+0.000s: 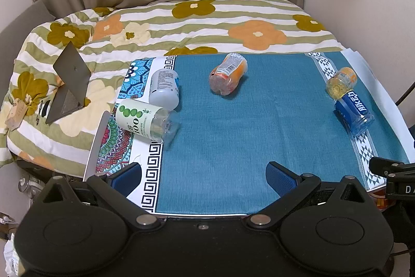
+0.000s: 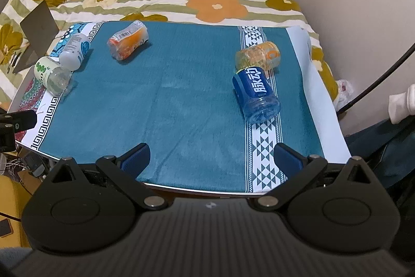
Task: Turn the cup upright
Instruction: 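Move the right tool toward the lying blue cup and close on it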
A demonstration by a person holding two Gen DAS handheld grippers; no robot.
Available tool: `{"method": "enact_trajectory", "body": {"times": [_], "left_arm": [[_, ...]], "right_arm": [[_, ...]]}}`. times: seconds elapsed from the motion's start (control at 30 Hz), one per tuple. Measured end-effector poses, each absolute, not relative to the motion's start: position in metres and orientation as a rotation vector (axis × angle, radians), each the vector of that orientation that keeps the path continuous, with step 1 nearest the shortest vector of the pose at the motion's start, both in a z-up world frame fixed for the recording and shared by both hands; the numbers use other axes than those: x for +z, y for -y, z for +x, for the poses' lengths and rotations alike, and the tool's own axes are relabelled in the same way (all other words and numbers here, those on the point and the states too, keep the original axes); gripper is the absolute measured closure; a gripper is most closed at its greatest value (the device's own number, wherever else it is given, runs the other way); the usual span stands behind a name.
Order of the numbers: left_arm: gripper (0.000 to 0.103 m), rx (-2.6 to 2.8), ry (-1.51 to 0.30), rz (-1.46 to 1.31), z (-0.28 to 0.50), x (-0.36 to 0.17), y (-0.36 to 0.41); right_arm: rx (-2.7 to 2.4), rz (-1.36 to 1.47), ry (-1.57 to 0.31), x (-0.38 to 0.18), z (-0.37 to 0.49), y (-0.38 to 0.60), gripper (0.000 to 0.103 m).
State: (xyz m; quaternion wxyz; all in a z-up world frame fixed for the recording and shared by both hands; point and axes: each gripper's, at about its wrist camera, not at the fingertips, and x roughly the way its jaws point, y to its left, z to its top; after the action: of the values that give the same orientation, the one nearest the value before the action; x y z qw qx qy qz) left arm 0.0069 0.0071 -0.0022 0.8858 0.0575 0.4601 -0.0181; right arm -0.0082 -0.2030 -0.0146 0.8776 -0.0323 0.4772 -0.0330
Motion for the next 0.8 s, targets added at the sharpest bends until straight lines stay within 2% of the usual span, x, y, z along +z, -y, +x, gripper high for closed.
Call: {"method": "enact_trajectory", "body": {"times": [0.4,0.8], "left_arm": [[0.0,-0.04,-0.958,0.12,0.01,-0.001,-0.004],[0.0,-0.046,-1.055,0.113,0.041,-0.04,0.029]], "right_arm": [[-0.064,-0.051,-0.983,-0.012,-0.005,0.214,0.0],[-0.026,-0.115,-1.001,-0.04,0.051,0.272,0.0]]}}
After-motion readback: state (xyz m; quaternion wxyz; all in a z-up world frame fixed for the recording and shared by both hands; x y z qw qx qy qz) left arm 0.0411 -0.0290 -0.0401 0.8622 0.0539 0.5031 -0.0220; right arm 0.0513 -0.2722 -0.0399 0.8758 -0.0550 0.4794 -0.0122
